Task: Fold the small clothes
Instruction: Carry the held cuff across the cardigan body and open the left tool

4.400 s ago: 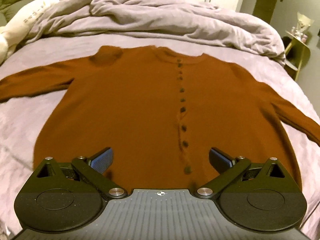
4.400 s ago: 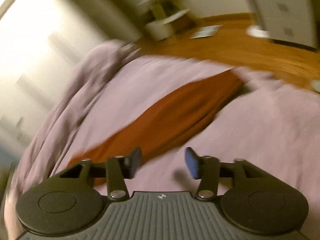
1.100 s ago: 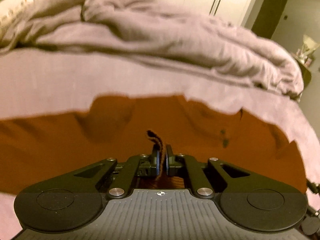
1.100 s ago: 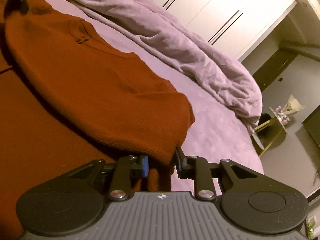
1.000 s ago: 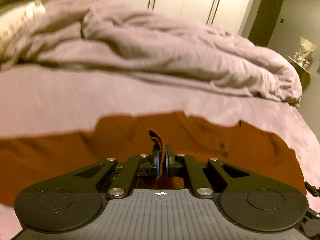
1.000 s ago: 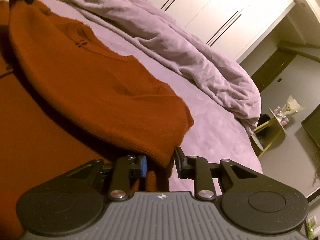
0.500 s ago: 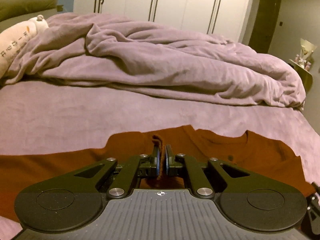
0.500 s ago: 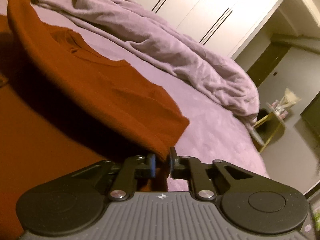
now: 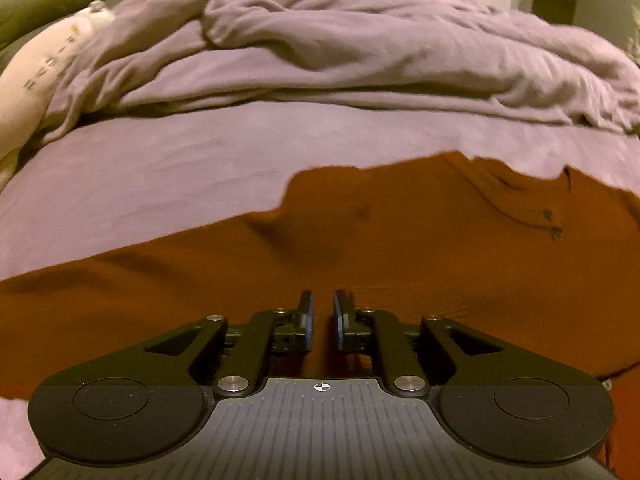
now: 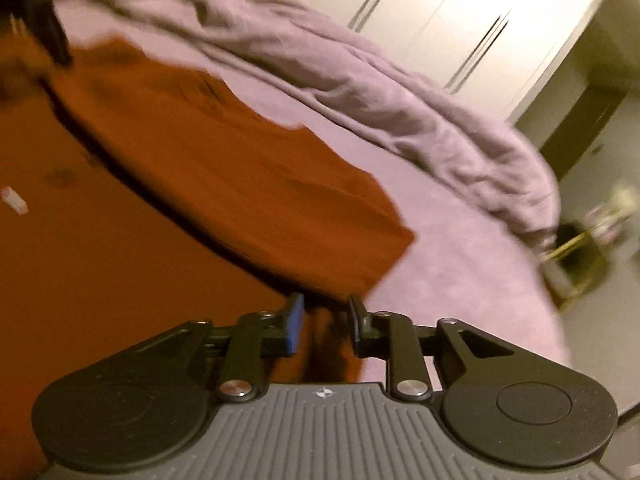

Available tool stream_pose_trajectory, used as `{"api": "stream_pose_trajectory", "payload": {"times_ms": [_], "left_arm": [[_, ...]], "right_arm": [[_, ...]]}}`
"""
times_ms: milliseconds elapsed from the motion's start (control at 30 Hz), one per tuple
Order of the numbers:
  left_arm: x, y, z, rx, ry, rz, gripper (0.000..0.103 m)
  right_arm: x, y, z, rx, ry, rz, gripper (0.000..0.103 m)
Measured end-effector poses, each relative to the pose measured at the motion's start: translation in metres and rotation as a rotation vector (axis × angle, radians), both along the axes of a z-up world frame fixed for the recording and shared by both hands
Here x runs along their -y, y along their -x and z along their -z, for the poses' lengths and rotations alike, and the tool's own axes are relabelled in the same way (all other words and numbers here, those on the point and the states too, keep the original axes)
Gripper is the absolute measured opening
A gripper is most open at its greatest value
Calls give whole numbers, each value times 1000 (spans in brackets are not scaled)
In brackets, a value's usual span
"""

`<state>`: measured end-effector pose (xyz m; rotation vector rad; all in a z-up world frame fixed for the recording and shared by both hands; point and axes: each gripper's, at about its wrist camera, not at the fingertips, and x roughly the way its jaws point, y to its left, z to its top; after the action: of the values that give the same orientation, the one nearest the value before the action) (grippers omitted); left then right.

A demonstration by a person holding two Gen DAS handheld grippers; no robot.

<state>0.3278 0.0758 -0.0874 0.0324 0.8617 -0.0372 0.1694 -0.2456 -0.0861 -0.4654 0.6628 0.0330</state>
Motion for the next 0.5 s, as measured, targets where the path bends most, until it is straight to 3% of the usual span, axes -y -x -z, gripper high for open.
{"api": "stream_pose_trajectory", "payload": {"times_ms": [33, 100, 133, 233, 333, 433, 500], "left_arm": [[-3, 2, -3, 1, 19, 2, 15], [-1, 3, -6, -15, 60, 22, 28], [1, 3, -5, -27, 76, 34, 39], [10, -1, 3, -76, 83, 73, 43], [15, -2, 13, -91, 72, 78, 38], [20, -6, 18, -75, 34, 46, 9], [24, -9, 23, -56, -30, 31, 5]], "right_arm": [[-1, 1, -5, 0, -24, -7, 26], [-5, -4, -11, -2, -55, -9, 26], [-8, -10, -11, -5, -72, -12, 26], [-21, -31, -7, -33, -130, -22, 25], [-36, -51, 1, -74, -201, -45, 24], [-49, -63, 15, -94, -217, -49, 24], [-52, -66, 22, -75, -204, -40, 24]]}}
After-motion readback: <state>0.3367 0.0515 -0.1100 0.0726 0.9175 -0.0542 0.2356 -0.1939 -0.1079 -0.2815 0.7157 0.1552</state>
